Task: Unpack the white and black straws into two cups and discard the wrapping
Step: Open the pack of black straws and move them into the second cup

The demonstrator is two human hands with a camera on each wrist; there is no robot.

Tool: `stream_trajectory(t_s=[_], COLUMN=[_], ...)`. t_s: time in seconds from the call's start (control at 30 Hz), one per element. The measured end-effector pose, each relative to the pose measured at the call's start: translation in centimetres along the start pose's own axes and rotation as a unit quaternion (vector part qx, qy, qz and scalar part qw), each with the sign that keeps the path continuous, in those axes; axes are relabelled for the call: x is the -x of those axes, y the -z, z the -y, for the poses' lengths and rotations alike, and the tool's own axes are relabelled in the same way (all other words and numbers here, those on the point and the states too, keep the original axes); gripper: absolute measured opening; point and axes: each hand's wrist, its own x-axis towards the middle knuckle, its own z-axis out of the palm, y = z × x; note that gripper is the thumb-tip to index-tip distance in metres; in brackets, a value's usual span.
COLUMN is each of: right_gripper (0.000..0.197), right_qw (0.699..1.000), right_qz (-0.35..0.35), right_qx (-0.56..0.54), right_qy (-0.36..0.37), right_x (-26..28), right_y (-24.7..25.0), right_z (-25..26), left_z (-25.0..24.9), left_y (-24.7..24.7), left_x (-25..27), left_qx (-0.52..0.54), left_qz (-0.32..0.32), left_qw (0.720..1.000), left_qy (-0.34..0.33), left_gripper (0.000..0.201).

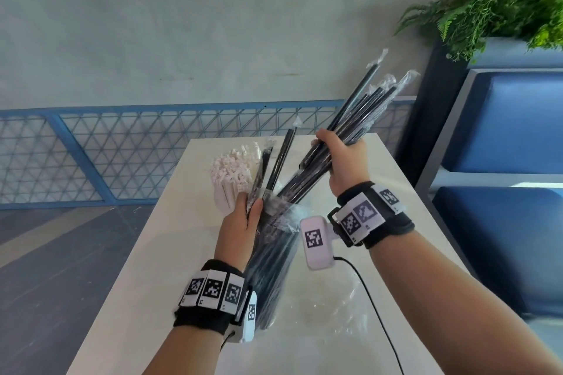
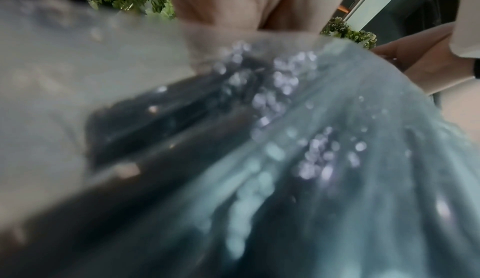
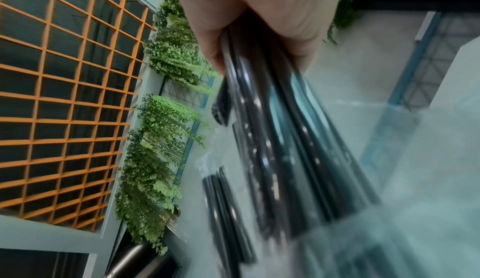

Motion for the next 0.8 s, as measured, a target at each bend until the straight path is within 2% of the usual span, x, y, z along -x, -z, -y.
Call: stream_trajectory(t_s=[0.1, 0.27, 0.43, 0.57, 0.63, 0.8], right_gripper=[0.029, 0.017, 0.015, 0.015, 0.019, 0.017], right_qw=[1.000, 1.000, 0.997, 0.996, 0.997, 0.998], right_qz=[0.011, -0.012, -0.044, -0.061, -0.058, -0.017], right_qx=[0.010, 0.004, -0.030, -0.032, -0.018, 0.058], right_qy=[0.002, 0.023, 0.054, 0.049, 0.043, 0.032], right_x=[-0.3, -0.7, -1.7, -2.3, -2.7, -3.4], right_y=[-0.3, 0.1, 0.7, 1.5, 1.9, 2.9], right_z=[0.6, 2.6, 4.2, 5.0, 4.7, 3.4], left_z=[0.1, 0.5, 0.5, 0.6, 0.8, 1.6], left_y=[0.0, 0.1, 0.1, 0.1, 0.1, 0.2], left_x=[-0.1, 0.0, 0.3, 0.4, 0.4, 0.1], left_qx=[-0.001, 0.000, -0.006, -0.005, -0.001, 0.013], left_qz=[-0.009, -0.046, -0.078, -0.092, -0.101, -0.137], left_qw=[1.000, 0.999, 0.997, 0.996, 0.995, 0.990], left_qy=[0.006, -0.002, -0.001, -0.003, 0.004, 0.022], left_gripper=[0.034, 0.028, 0.028, 0.028, 0.026, 0.025])
